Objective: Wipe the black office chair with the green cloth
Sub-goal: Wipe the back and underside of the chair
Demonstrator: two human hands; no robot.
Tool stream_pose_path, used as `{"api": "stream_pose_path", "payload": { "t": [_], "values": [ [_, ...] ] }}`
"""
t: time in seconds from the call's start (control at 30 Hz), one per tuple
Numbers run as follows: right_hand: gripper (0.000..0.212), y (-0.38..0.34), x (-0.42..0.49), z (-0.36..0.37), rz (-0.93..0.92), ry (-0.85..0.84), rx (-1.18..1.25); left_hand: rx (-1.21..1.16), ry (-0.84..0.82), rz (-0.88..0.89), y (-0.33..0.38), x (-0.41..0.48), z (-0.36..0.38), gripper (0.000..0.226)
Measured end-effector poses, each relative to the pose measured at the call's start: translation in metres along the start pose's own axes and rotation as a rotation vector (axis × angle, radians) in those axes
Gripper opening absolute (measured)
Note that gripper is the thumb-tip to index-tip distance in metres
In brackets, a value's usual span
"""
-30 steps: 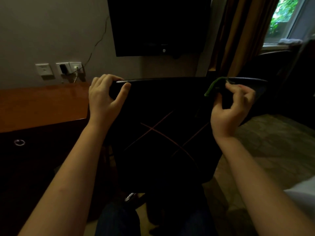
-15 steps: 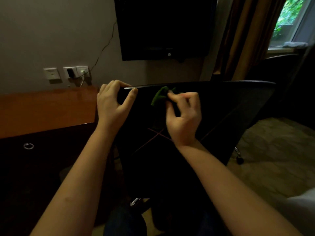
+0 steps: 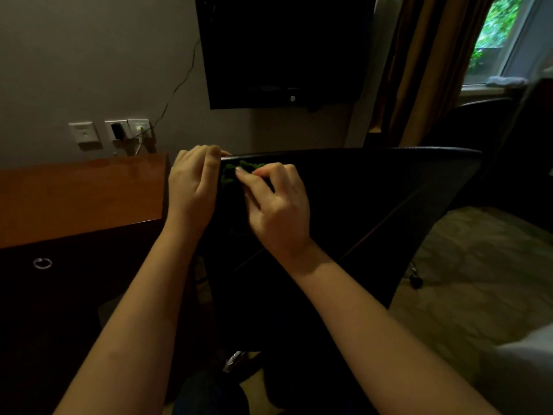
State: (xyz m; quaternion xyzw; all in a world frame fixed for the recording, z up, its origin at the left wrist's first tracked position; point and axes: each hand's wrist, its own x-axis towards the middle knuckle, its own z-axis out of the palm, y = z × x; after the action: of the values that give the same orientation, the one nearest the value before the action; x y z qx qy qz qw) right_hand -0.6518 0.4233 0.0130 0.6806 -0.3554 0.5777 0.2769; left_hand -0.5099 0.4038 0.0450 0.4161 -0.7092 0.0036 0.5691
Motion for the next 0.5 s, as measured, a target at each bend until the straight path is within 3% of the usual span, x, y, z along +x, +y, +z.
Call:
{"api": "stream_pose_path", "payload": {
  "t": [0.27, 0.5],
  "values": [
    [0.016, 0.092, -0.020, -0.069, 0.122, 0.070, -0.175, 0.083, -0.026, 0.033, -0.004, 0.006, 0.000, 0.026],
    [0.017, 0.143, -0.031, -0.113, 0.306, 0.158, -0.265, 0.167, 0.008, -0.047, -0.015, 0.006, -0.008, 0.038]
  ]
}}
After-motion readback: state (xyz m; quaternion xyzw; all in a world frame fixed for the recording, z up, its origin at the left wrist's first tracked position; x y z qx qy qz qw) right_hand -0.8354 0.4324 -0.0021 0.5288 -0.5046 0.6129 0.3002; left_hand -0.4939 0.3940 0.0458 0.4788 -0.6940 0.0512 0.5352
